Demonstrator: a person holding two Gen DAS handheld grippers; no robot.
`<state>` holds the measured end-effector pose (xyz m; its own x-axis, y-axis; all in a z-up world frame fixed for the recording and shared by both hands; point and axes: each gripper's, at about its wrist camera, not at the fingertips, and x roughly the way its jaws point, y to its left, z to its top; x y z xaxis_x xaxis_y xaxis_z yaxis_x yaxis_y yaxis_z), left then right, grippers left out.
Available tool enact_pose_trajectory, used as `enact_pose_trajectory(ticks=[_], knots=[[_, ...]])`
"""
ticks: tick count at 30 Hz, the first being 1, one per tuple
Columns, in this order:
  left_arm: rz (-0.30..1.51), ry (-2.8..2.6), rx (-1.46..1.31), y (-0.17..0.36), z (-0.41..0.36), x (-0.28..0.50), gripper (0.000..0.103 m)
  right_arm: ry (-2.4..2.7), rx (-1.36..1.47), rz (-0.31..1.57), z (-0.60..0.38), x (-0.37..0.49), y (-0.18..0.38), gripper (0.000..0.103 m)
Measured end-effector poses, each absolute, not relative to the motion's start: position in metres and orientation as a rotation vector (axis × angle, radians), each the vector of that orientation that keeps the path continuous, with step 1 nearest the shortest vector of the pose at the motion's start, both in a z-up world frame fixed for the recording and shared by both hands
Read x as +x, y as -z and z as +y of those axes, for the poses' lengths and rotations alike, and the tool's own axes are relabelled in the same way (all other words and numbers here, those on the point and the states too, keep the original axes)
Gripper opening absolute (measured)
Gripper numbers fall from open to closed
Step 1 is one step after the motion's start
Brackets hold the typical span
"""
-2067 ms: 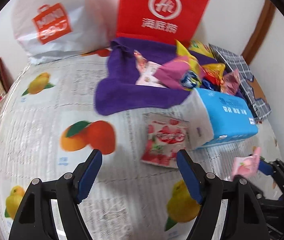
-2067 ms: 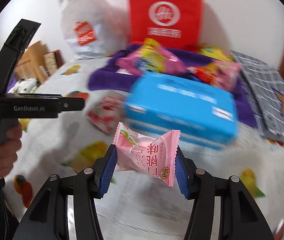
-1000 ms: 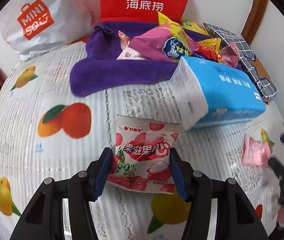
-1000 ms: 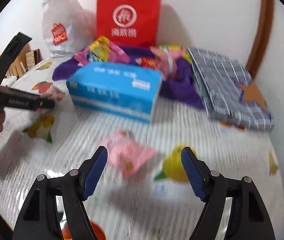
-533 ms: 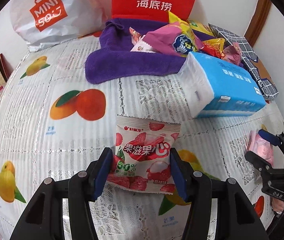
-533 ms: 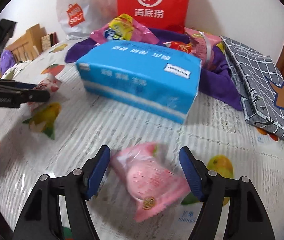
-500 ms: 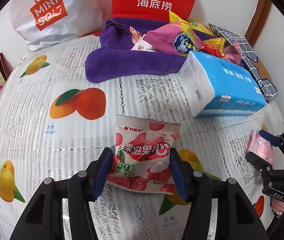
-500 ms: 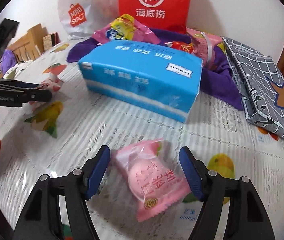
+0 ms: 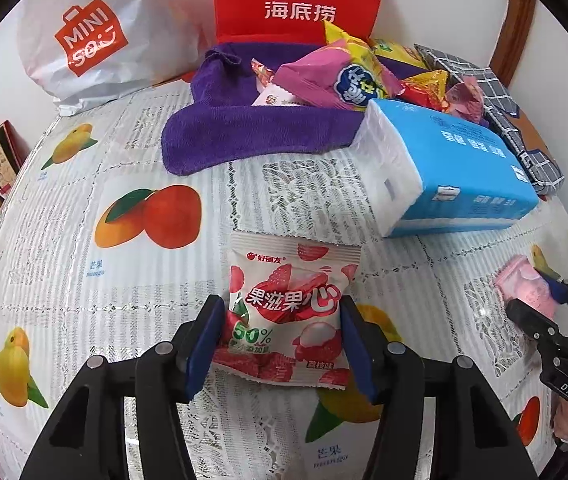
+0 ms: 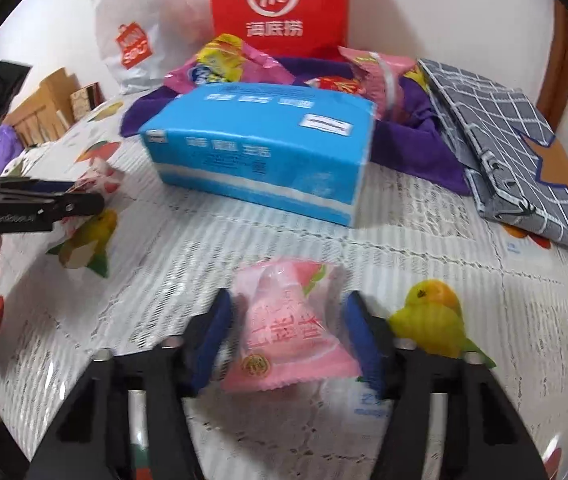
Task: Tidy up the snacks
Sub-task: 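Carry the pink pastry packet and lychee candy bag over the purple towel with both grippers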
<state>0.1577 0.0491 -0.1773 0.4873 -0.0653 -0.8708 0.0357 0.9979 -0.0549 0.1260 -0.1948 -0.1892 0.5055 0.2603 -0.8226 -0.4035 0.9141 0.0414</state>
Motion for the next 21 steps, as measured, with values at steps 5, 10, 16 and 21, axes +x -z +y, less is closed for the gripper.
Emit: enact_pose_trajectory(ticks=[5, 10, 16, 21], knots=[[1.052, 0.082, -0.052, 0.17, 0.052, 0.154, 0.051, -0.379, -0.222, 0.95, -0.19, 0.121, 0.183, 0.048], [1.028, 0.105, -0.064, 0.154, 0.05, 0.147, 0.051, -0.321, -0.158, 0.941, -0.201, 0.125, 0.165, 0.048], [0.986, 0.143, -0.075, 0.126, 0.046, 0.143, 0.051, -0.244, -0.106, 0.899, -0.21, 0.134, 0.132, 0.048], [0.955, 0.164, -0.079, 0.103, 0.045, 0.148, 0.051, -0.227, -0.081, 0.86, -0.207, 0.147, 0.101, 0.048]])
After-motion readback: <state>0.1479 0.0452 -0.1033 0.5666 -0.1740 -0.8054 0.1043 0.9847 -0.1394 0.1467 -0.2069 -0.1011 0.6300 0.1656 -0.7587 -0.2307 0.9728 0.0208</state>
